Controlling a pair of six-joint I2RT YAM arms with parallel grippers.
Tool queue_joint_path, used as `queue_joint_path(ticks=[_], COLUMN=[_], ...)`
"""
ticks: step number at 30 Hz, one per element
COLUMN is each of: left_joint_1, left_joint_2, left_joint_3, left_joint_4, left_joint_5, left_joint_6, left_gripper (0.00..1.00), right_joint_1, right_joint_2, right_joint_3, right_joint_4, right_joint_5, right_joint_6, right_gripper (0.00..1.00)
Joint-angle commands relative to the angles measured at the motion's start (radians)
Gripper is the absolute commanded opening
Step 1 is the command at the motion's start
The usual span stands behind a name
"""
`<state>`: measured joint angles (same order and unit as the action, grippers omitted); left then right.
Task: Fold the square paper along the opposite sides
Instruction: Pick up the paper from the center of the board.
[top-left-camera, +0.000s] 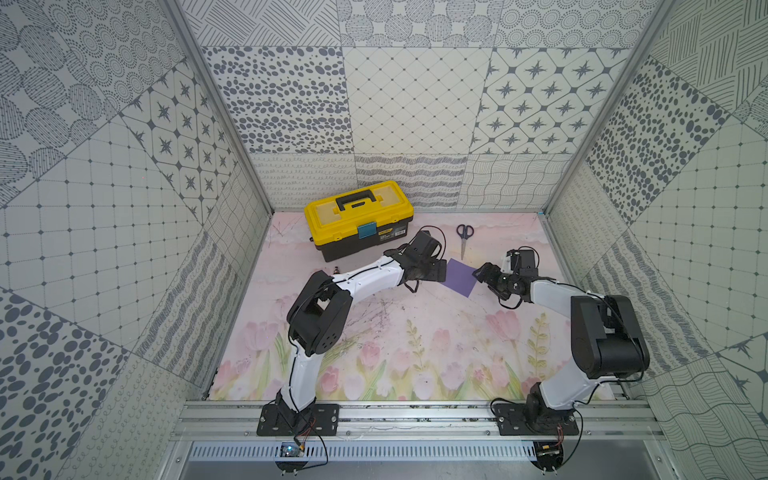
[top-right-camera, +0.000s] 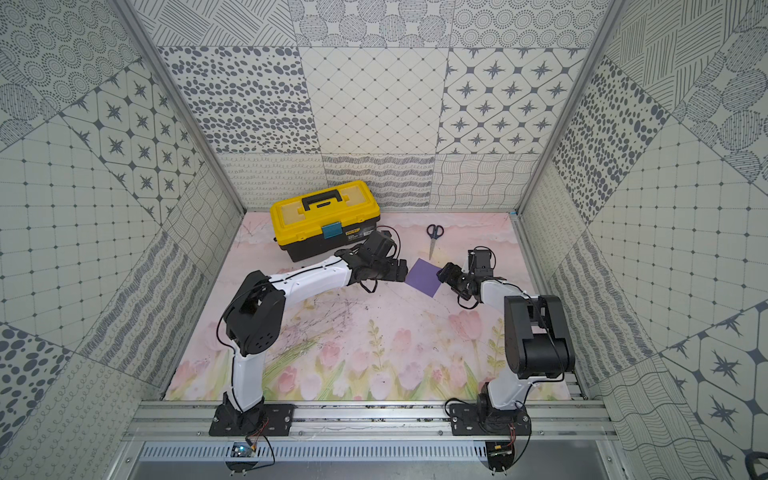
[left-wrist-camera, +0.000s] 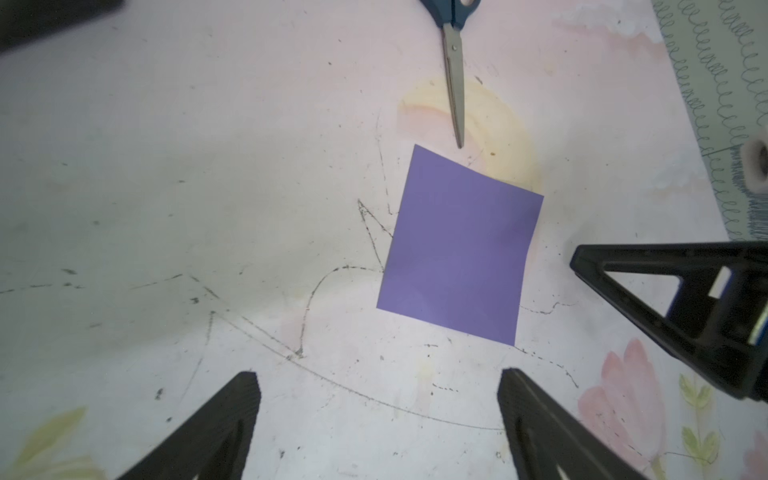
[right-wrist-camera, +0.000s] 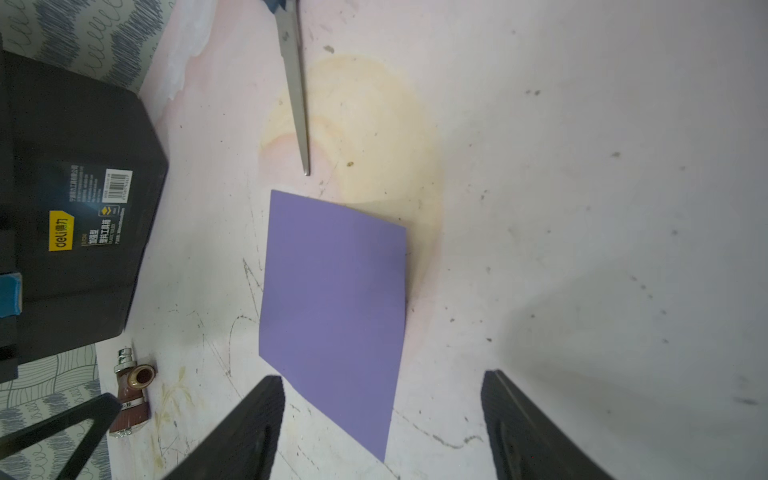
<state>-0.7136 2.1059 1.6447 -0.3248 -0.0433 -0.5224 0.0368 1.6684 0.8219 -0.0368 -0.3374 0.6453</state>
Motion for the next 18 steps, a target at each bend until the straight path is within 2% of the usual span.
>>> queue_joint_path(ticks=[1,5,10,13,18], left_joint_1=[-0.024,-0.032,-0.032,-0.032,-0.032], left_joint_2=[0.159,0.242,0.322,0.366,0.408], left_joint_3=[0.156,0.239,0.340,0.388,0.413], left_joint_4=[-0.181,-0.241,-0.343,-0.388,-0.421], left_joint_5=[0.122,0.087,0.013,-0.001,-0.002], left_joint_6=[-0.091,-0.106,-0.100,-0.097,-0.098], left_gripper=[0.92,0.91,0.91,0.91,0.91], right_joint_1=[-0.018,-0.028,-0.027,-0.026,-0.013], right_joint_2=[0.062,0.119,0.190,0.220,0.228], right_joint_3=[0.009,0.022,0.057,0.061,0.075], right_joint_4=[0.114,0.152,0.160,0.182,0.164], right_joint_5=[-0.029,-0.043,-0.080,-0.108,-0.118], right_joint_6=[0.035,0.040,0.045,0.058,0.062], right_gripper=[0.77,0.74,0.66,0.57,0.53])
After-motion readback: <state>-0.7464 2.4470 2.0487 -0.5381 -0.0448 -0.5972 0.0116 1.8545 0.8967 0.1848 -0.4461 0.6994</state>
